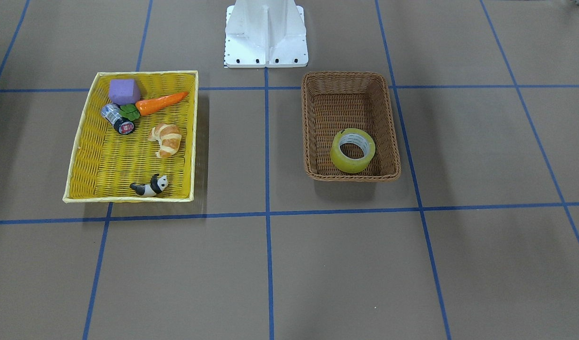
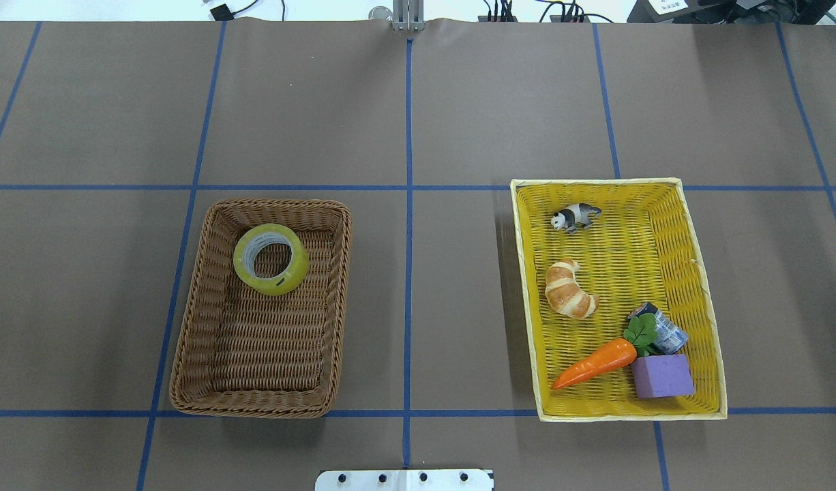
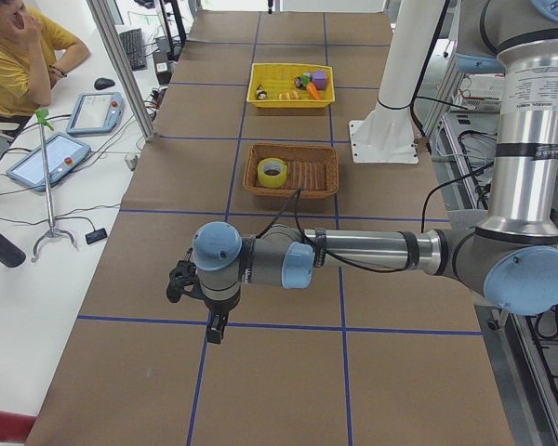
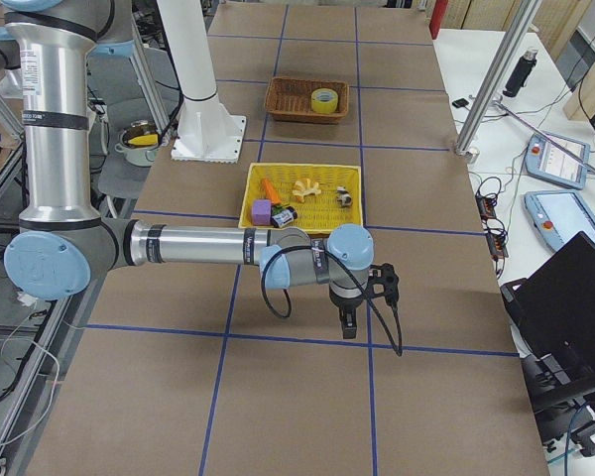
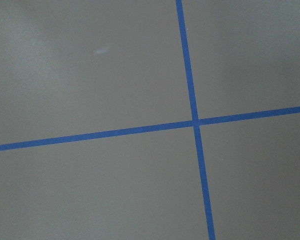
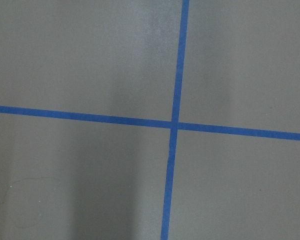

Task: Move tape to another basket

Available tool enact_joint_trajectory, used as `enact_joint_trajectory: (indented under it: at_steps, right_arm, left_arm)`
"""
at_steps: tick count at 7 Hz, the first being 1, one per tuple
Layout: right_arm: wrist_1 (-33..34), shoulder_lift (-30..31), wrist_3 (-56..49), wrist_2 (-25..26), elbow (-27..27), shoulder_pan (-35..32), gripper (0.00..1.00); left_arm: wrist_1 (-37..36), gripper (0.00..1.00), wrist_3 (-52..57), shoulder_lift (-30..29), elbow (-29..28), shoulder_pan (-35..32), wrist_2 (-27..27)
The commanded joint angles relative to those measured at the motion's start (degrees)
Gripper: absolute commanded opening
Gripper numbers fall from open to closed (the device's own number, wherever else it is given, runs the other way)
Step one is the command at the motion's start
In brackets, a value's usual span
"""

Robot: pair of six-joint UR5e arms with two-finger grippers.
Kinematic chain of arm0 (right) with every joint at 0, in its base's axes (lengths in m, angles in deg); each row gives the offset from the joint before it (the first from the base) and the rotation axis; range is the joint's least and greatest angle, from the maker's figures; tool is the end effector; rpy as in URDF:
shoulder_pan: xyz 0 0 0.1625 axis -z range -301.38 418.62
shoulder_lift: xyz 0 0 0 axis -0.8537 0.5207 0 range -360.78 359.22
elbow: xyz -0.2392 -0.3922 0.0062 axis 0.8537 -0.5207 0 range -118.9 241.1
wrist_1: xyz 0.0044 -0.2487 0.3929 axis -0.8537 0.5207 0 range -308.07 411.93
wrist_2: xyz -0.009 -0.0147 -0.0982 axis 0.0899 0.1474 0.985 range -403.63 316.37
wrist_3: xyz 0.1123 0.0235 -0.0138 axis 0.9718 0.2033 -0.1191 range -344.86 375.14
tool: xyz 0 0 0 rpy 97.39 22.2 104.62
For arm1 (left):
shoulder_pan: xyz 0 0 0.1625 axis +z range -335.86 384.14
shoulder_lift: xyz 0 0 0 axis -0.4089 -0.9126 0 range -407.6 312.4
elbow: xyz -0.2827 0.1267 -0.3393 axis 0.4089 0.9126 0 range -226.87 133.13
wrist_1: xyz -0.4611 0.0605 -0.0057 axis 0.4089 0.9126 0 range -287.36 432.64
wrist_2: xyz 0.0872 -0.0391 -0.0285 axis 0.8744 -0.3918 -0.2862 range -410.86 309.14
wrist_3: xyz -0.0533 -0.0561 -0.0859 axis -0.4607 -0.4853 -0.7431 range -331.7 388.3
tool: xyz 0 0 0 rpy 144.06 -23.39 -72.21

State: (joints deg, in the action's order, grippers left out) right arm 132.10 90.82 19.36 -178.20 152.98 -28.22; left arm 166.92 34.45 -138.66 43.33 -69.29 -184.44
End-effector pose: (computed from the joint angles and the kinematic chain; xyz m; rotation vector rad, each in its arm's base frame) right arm 0.0220 -0.5474 0.6831 0.1173 -0.7850 -0.0511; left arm -0.0870 -0.5570 0.6859 0.1552 0.7500 0.0821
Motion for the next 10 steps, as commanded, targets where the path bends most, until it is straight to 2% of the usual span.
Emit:
enact_joint_trajectory:
  at_steps: [1,10]
  right_arm:
    - [0.0,0.0,0.0,0.4,0.0,0.0,1.00]
    - [-0.1,0.0,-0.1,0.3,0.1,0.0,1.00]
  left_arm:
    - [-0.1,0.99,0.0,0.0,0.1,0.1,-0.2]
    - [0.0,0.99,0.0,0.4,0.2,1.0,-0.4]
